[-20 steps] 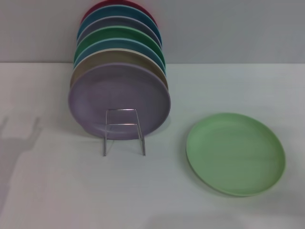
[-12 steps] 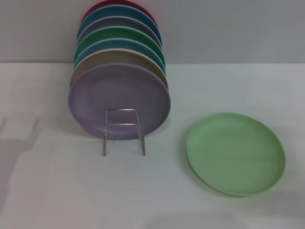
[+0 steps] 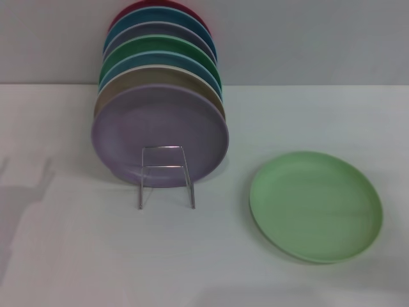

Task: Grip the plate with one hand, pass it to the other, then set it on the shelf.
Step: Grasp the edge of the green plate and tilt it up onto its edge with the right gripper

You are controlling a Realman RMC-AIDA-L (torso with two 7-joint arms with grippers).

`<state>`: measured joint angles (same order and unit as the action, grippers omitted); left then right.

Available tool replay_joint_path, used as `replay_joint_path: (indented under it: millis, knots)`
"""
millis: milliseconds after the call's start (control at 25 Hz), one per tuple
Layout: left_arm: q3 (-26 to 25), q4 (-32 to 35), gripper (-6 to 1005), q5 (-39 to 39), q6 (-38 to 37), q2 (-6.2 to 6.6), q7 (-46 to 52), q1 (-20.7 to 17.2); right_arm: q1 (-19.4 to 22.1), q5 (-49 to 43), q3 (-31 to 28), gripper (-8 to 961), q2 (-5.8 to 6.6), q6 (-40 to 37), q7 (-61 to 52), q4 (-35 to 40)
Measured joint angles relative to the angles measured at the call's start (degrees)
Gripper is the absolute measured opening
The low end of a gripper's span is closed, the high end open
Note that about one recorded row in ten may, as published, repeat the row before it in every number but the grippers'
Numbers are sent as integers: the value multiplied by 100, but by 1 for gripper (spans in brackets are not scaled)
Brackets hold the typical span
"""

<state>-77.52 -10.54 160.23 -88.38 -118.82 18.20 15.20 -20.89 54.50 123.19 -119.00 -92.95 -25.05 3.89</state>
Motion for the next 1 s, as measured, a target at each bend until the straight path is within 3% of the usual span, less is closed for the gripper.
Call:
replay_joint_path:
  millis: [280,680,1000]
  knots:
    - [0,0,870,4,-2,0,-9,20,-137,-179,45,634,40,90,6,-329]
    - [0,-2,869,18,-21,0,-10,51,-635,-129,3,636,199,100,-28,-1301]
    - [6,-60,870,26,-80,0,39,36,-1512,-153,205,636,55,595,-1484,-2759]
